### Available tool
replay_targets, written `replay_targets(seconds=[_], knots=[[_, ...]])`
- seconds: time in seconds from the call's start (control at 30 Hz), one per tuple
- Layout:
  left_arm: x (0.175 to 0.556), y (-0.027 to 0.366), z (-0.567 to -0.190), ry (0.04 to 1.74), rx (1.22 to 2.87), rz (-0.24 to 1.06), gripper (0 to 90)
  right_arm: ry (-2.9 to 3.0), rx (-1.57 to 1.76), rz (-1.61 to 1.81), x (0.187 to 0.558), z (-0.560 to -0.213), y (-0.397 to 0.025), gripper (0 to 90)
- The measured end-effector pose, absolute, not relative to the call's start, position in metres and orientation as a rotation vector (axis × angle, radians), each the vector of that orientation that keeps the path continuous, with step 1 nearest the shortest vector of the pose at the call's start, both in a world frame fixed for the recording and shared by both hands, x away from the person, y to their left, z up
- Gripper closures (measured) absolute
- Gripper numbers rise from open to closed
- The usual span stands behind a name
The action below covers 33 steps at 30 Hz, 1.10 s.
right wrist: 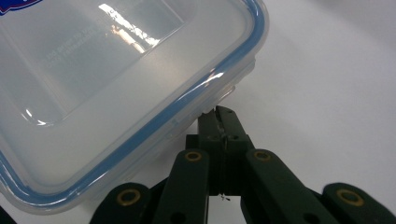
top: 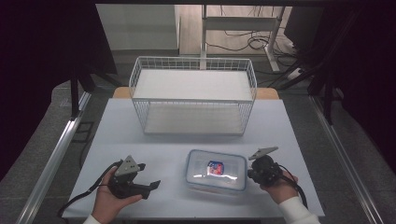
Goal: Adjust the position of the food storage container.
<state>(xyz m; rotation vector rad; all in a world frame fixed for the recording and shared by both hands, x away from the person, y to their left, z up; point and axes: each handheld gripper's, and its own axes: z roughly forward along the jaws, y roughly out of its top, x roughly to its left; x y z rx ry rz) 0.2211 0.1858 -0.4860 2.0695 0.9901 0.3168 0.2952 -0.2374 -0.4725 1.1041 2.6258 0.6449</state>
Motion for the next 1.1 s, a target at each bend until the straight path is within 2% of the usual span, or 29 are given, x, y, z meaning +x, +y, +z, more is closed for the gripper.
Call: replay_targets(seconds=[0.27, 0.6, 0.9, 1.03, 1.1], knots=[[0.225, 0.197, -0.489, 1.040, 2.016, 0.270, 17.2, 2.681, 1.032, 0.680, 0.315, -0.475, -0.203, 88.9], [0.226, 0.196, -0.491, 1.054, 2.033, 0.289, 17.2, 2.714, 0.937, 0.705, 0.321, -0.478, -0.175, 88.9], [0.225, 0.194, -0.493, 1.054, 2.050, 0.311, 17.2, 2.625, 0.956, 0.831, 0.309, -0.467, -0.196, 88.9], [0.225, 0.194, -0.494, 1.055, 2.056, 0.309, 17.1, 2.513, 0.967, 1.008, 0.288, -0.458, -0.217, 88.3], [0.226, 0.194, -0.495, 1.054, 2.058, 0.308, 17.2, 2.488, 0.965, 1.064, 0.279, -0.457, -0.221, 85.1]])
